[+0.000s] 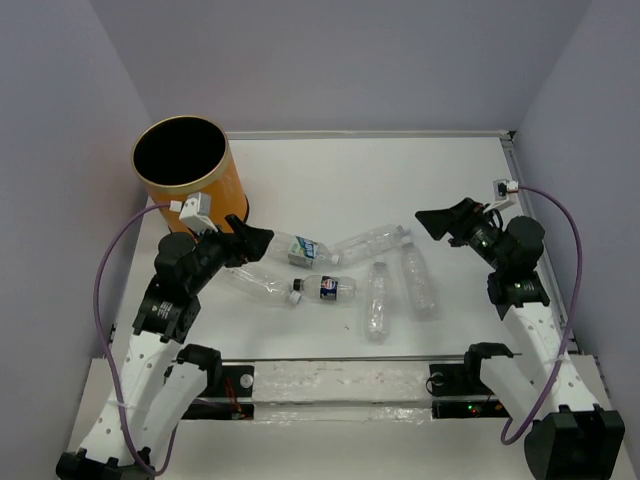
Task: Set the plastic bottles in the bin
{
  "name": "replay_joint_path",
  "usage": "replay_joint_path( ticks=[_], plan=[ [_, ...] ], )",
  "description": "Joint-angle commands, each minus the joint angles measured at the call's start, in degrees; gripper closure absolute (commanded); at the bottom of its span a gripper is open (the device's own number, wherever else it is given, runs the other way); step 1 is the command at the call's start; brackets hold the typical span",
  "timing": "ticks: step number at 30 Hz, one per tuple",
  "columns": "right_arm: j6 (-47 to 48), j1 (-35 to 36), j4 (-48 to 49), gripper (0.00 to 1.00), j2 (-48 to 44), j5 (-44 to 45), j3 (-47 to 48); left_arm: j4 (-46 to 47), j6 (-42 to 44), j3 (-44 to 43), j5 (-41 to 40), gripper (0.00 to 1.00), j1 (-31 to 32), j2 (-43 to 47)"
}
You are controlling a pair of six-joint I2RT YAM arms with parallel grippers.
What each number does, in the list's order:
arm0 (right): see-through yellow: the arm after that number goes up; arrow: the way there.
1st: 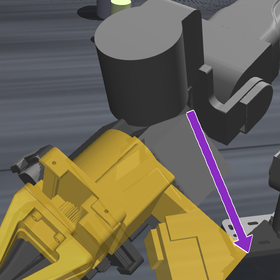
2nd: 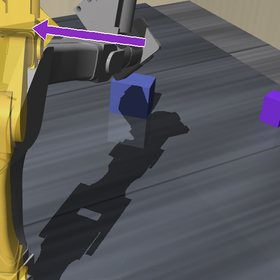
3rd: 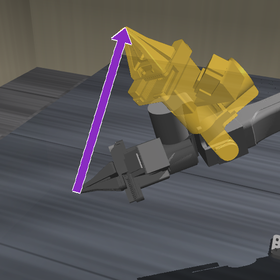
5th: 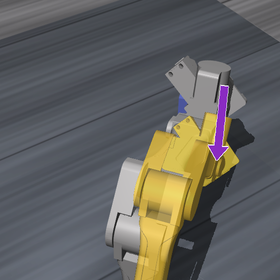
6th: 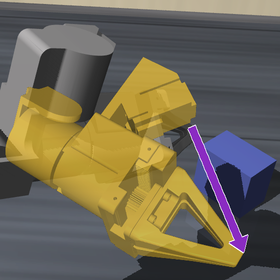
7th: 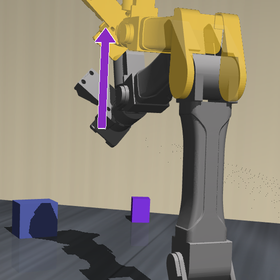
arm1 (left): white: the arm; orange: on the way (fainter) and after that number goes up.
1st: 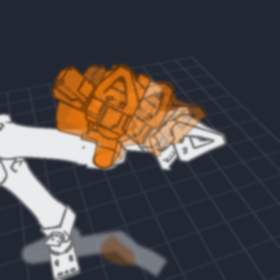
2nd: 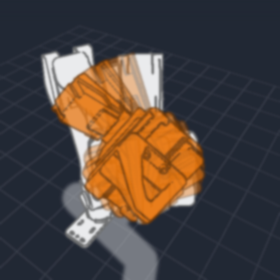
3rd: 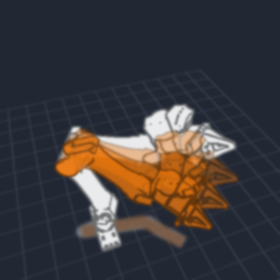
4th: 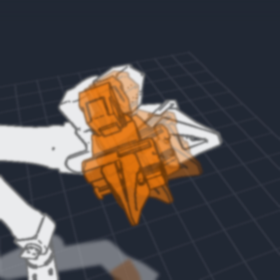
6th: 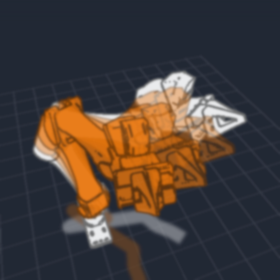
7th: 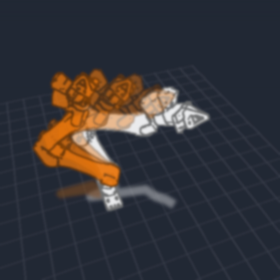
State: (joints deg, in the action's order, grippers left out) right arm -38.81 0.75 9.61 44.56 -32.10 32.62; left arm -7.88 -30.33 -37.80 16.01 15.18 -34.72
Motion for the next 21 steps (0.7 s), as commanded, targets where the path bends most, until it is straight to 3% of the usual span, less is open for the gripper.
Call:
replay_joint_path(
  ticks=[1,5,7,11,17,21],
  plan=[
    [-0.31,-0.14,4.19,0.03,0.7,-3.93,-0.98,-6.87,-3.51,-2.18,-4.48,0.04,0.2,-1.4],
    [-0.22,-0.14,4.1,0.03,1.15,-4.64,-1.51,-16.71,-6.23,-5.0,-13.79,0.07,0.2,-2.37],
    [0.31,0.38,3.67,0.02,0.8,-4.03,-1.77,-21.9,-7.64,-6.58,-17.04,0.03,0.11,-3.16],
    [1.1,0.92,2.53,0.02,0.71,-3.23,-2.39,-28.93,-10.71,-6.76,-16.72,0.01,0.2,-7.46],
    [2.68,1.97,2.08,0.02,1.41,-3.59,-3.62,-30.53,-15.46,-3.42,-18.2,0.01,0.11,-12.04],
    [4.0,3.37,2.08,0.02,2.9,-4.55,-3.09,-26.05,-17.57,0.96,-21.72,0.01,0.11,-11.77]
  ],
)
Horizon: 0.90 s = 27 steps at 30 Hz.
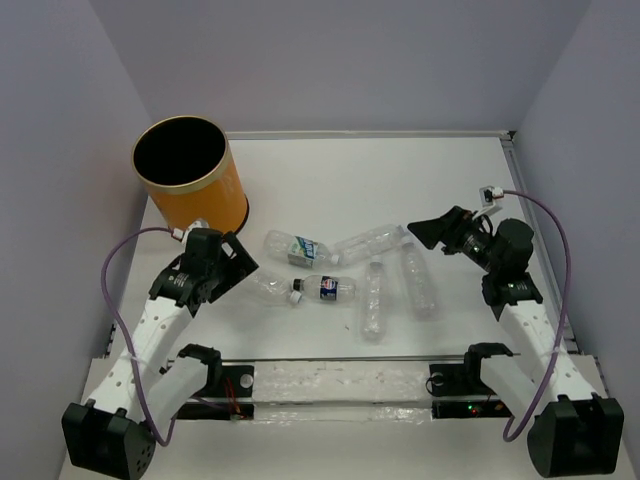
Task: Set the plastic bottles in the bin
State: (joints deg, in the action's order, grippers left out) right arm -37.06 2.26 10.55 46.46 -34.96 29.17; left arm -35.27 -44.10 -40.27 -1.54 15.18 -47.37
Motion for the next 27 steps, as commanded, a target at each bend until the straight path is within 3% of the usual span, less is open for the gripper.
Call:
replay_joint_path(
  ticks=[1,6,15,19,22,24,27],
  plan=[
    [2.34,1.87,1.23,0.02,1.18,-1.69,0.45,2.21,-4.06,4.23,-4.43,0.01,0.11,0.53],
    [2.69,3.8,1.58,0.02,3.63,-2.21,0.1,10.8,-5.38,8.45,-5.75,0.01,0.03,-6.48],
    [4.1,6.18,1.85,0.02,7.85,-3.27,0.89,24.79,-4.07,8.19,-9.97,0.01,0.03,-16.51],
    [4.36,6.7,1.76,0.02,8.56,-2.13,0.8,27.09,-3.72,9.59,-11.64,0.06,0.03,-19.68],
    [4.97,6.7,-1.56,0.02,7.25,2.07,0.36,28.5,-3.89,11.26,-12.17,0.2,-0.06,-19.34],
    [6.37,6.7,-6.56,0.01,5.15,8.04,0.1,29.02,-3.8,12.32,-12.52,0.38,0.03,-18.2],
    [7.7,6.7,-11.23,0.0,2.59,16.48,-0.16,29.73,-2.58,12.85,-11.91,0.5,0.03,-16.18]
  ],
)
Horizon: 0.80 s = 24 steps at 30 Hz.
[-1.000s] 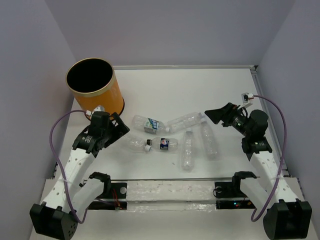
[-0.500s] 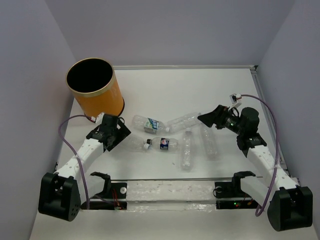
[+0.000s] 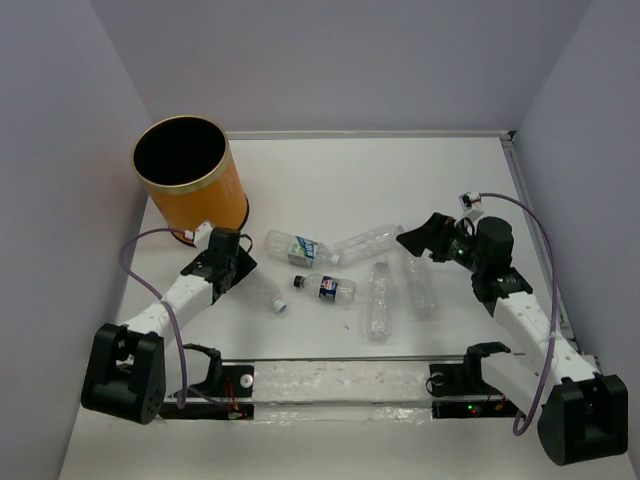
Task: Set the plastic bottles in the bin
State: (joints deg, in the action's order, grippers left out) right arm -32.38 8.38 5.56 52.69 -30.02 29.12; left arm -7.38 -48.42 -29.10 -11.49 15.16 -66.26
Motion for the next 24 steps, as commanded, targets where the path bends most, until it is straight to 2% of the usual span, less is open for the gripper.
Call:
replay_joint_path(
  ticks=[1,5,8,12,15,18,24],
  plan=[
    [3.2,0.58,-9.57,0.0,-4.43,13.3,-0.38,1.84,2.36,1.51,-1.61,0.54,0.05,3.24],
    [2.94,0.58,-14.68,0.0,-5.32,20.68,-1.0,0.17,6.41,-0.6,2.77,0.6,0.22,6.75],
    [3.29,0.58,-16.89,0.0,-2.69,24.73,-0.3,-1.76,7.9,-2.45,5.58,0.6,0.4,11.05],
    [3.2,0.58,-16.29,0.0,1.18,22.65,0.93,-2.55,9.75,-5.43,9.81,0.62,0.49,17.29],
    [3.64,0.58,-15.14,0.0,5.93,19.48,1.99,-2.47,11.59,-11.04,13.05,0.62,0.49,21.77],
    [4.34,0.58,-13.83,0.0,10.06,18.51,2.34,-2.38,14.49,-16.32,12.98,0.62,0.49,22.58],
    [4.87,2.34,-11.36,0.01,13.84,15.96,2.69,1.74,17.49,-30.3,9.29,0.62,0.49,17.22]
  ],
)
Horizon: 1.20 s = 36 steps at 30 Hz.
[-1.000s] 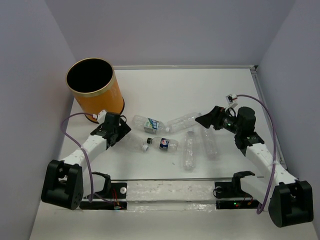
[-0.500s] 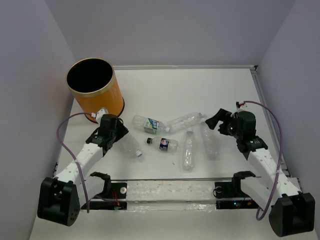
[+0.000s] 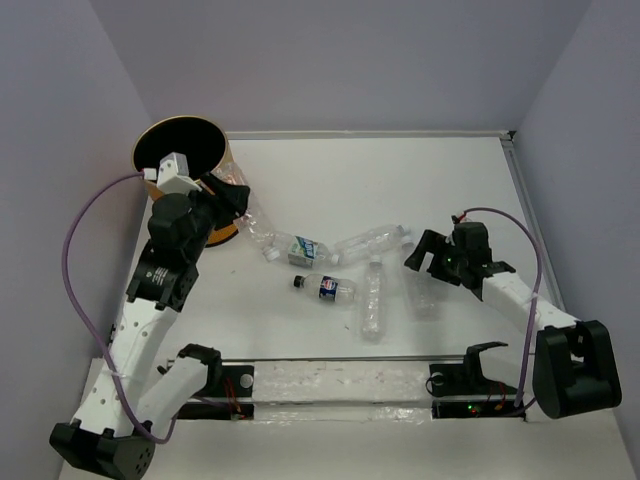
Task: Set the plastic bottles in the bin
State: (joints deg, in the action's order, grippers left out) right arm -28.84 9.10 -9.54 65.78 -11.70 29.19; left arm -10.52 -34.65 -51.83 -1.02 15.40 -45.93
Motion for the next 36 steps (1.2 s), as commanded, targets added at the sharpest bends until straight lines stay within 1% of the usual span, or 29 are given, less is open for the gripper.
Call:
replay_joint_path(
  ticks=[1,4,5,7,9,10,11,12,15,16,19,25,26,29,30,31,32,34,35,36],
  plan=[
    [1.33,1.62,4.0,0.02,1.1,-2.36,2.54,5.68,3.54,-8.8,-1.18,0.62,0.25,-3.98],
    [1.24,2.15,4.88,0.03,1.9,-2.71,1.75,8.06,3.89,-13.9,-3.8,0.62,0.16,-7.85],
    [0.81,2.15,5.23,0.05,1.55,-2.71,1.4,9.54,4.07,-15.04,-6.95,0.62,-0.19,-8.81],
    [0.1,2.67,6.11,0.12,0.85,-2.54,0.7,10.08,4.85,-19.33,-9.52,0.62,-1.15,-12.05],
    [-0.34,2.67,6.73,0.16,-0.21,-0.96,0.08,10.08,6.7,-22.5,-14.78,0.61,-2.04,-14.61],
    [-0.34,2.67,7.25,0.24,-0.82,-1.13,-0.18,11.48,6.97,-24.7,-18.28,0.61,-2.56,-16.89],
    [-0.34,2.67,7.34,0.28,-0.83,-1.3,-0.27,11.49,6.79,-25.68,-18.41,0.61,-3.26,-17.78],
    [-0.34,2.67,7.26,0.35,-0.83,-1.48,-0.27,12.36,6.88,-26.99,-18.41,0.61,-5.01,-19.7],
    [-0.69,2.67,7.52,0.46,-0.83,-1.83,-1.24,13.68,7.32,-28.84,-22.35,0.61,-6.78,-22.26],
    [-0.69,2.67,7.61,0.51,-1.18,-1.92,-1.5,14.04,7.67,-29.63,-23.49,0.61,-7.31,-23.84],
    [-0.95,2.67,7.08,0.56,-4.42,-1.83,-2.29,14.3,7.49,-32.87,-24.65,0.61,-12.3,-27.09],
    [-0.6,2.67,3.22,0.58,-14.35,1.24,-2.82,15.35,11.35,-38.42,-32.98,0.61,-16.63,-31.93],
    [-0.43,2.67,2.17,0.58,-15.49,1.59,-2.74,16.23,14.23,-38.34,-35.52,0.61,-16.63,-32.03],
    [-0.6,2.67,0.4,0.61,-19.54,1.6,-2.03,19.3,18.82,-36.86,-39.76,0.61,-16.63,-31.42],
    [-0.78,2.67,0.14,0.61,-20.51,0.99,-1.77,23.4,20.49,-35.54,-40.72,0.61,-16.54,-31.06],
    [-1.04,2.67,-0.21,0.62,-21.99,0.46,-0.98,25.88,22.33,-32.48,-41.51,0.6,-16.45,-30.54],
    [-1.13,2.67,-0.56,0.62,-22.44,0.02,-0.98,27.82,24.09,-31.32,-42.48,0.6,-16.45,-30.62],
    [-1.39,2.67,-1.18,0.63,-22.89,-1.39,1.04,29.85,26.39,-29.65,-42.14,0.52,-16.45,-31.15],
    [-1.66,2.67,-1.18,0.63,-22.8,-2.35,2.18,30.56,25.87,-27.64,-40.48,0.39,-16.28,-31.15],
    [-1.83,2.67,-1.27,0.63,-22.71,-2.88,2.8,30.48,25.26,-26.75,-39.34,0.33,-16.28,-31.06]
  ],
)
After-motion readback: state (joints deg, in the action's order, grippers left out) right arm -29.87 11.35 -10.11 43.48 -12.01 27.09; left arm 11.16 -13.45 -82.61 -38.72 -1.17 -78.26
